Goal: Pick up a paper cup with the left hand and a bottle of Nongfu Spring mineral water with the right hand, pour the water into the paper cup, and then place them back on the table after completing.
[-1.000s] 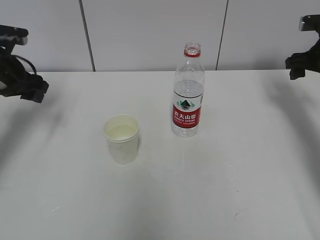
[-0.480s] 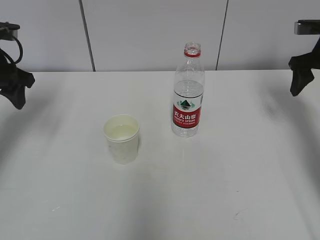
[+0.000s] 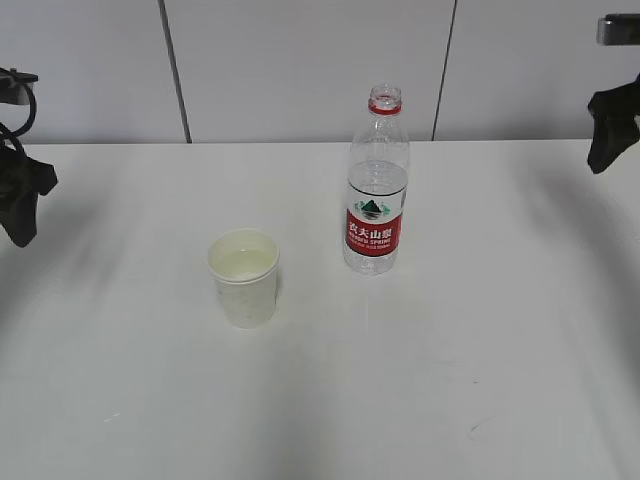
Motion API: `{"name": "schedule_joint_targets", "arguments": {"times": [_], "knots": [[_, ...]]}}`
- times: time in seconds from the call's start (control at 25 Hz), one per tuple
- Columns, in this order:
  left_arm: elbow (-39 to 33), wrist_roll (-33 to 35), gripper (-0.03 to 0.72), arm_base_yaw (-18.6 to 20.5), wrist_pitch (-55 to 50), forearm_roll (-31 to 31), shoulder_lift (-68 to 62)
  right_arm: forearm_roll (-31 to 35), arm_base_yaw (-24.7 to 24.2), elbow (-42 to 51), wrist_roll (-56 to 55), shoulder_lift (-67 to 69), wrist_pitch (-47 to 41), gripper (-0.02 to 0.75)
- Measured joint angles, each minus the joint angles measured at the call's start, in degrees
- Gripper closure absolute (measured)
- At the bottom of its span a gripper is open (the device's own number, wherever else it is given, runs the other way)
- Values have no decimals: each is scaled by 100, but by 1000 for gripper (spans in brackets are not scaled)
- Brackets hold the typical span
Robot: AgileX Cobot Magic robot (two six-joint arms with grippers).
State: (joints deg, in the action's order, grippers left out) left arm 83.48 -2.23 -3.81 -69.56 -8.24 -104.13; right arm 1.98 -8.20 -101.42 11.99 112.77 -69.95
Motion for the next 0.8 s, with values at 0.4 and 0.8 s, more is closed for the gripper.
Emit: {"name": "schedule_joint_targets", "arguments": {"times": [0.4,0.8], "knots": [[-551,91,199,0,-8,401,838,-138,0,1154,75,-1617,-22,145],[-2356,97,199,0,41,406,2618,-151,0,2962,107,-3361,-32,146]]}}
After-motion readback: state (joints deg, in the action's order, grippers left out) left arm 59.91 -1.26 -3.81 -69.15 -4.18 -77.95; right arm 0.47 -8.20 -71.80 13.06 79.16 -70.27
